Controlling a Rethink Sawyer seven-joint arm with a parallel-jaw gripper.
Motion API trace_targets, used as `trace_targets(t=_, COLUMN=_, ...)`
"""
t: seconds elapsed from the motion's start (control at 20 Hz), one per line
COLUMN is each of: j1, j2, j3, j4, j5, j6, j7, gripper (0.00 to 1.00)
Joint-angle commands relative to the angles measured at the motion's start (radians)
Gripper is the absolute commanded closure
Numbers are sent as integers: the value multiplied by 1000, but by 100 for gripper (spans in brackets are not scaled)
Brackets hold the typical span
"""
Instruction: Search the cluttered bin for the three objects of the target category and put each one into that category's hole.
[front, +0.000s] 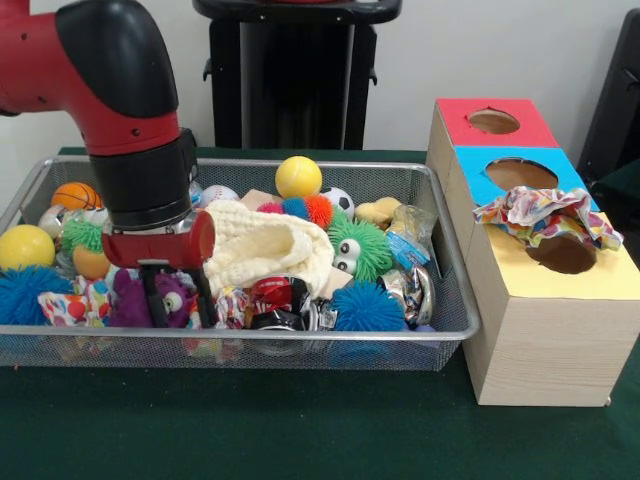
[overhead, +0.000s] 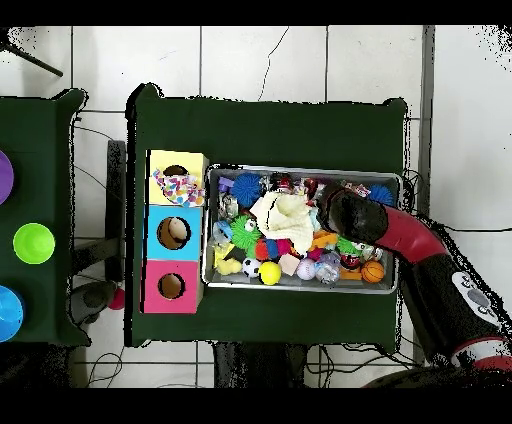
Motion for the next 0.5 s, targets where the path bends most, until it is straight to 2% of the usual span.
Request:
trace_targets(t=0.05, j1=1, j2=5, j3=65, j4=164, j5=62, j6=164, j7=57, gripper=0)
trace_targets(t=0.3, j1=-23, j2=11, j3=104, j4=199, j5=116, j6=166, j7=61, gripper=0)
trace_targets(t=0.5, j1=-11, j2=12, j3=90, j4=202, j5=123, j6=124, j7=73, gripper=0)
